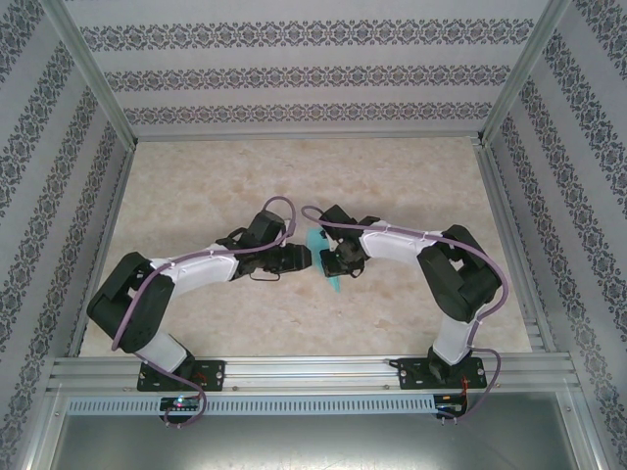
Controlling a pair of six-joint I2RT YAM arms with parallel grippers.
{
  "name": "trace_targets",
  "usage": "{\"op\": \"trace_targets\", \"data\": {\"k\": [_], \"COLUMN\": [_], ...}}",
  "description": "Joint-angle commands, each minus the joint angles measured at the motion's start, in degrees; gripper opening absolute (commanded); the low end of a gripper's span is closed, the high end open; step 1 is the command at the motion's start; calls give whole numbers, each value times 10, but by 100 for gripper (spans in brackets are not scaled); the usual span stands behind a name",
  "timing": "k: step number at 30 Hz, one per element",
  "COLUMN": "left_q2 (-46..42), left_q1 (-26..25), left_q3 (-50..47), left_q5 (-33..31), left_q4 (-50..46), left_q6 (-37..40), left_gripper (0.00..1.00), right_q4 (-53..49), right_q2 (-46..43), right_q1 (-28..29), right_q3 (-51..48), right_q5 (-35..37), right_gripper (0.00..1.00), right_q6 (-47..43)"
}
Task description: Fold a paper plane with a square sheet of paper (pick it up from the middle)
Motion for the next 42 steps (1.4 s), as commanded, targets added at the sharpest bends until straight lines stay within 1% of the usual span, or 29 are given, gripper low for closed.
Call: {"op": "trace_targets", "data": {"k": [1, 8, 12, 15, 18, 21, 24, 25, 26, 29, 31, 33, 34, 35, 37, 39, 40, 42], "left_q2": [-27, -31, -42, -61, -82, -107, -137, -144, -151, -159, -159, -159, -159, -159, -162, -175, -181, -190], "left_q1": [10, 15, 15, 16, 16, 16, 17, 19, 23, 45, 59, 80, 91, 108, 136, 155, 163, 193], "left_q3": [-7, -8, -3, 1, 11, 30, 37, 37, 34, 23, 10, -14, -27, -42, -66, -75, -84, -100], "left_q5": [4, 5, -2, -19, -47, -109, -200, -240, -273, -360, -422, -472, -482, -483, -487, -498, -500, -484], "left_q4": [-29, -39, -56, -78, -109, -161, -190, -193, -192, -175, -152, -112, -89, -67, -31, -20, -6, 27], "left_q6": [19, 30, 45, 67, 95, 138, 188, 204, 219, 256, 275, 290, 298, 301, 306, 328, 339, 355], "left_gripper": [49, 52, 55, 58, 62, 71, 82, 86, 90, 96, 100, 100, 100, 100, 100, 100, 100, 100], "right_q4": [-11, -28, -28, -37, -43, -48, -32, -20, 3, 95, 153, 200, 218, 242, 279, 316, 336, 381], "right_q2": [13, 16, -16, -53, -93, -140, -188, -206, -226, -286, -323, -355, -367, -382, -409, -433, -441, -451], "right_q1": [10, 18, 18, 15, 5, -8, -28, -43, -54, -100, -127, -156, -169, -183, -209, -241, -257, -296], "right_q3": [16, 30, 26, 24, 17, 7, -13, -24, -42, -107, -152, -191, -206, -225, -261, -297, -317, -345], "right_q5": [29, 42, 40, 35, 13, 3, 4, -5, -18, -36, -16, 23, 34, 51, 84, 117, 121, 124], "right_gripper": [18, 18, 20, 28, 33, 38, 44, 46, 49, 59, 66, 73, 74, 78, 89, 97, 97, 97], "right_q6": [-8, -16, -13, -18, -27, -51, -92, -103, -113, -133, -148, -158, -162, -164, -178, -200, -204, -190]}}
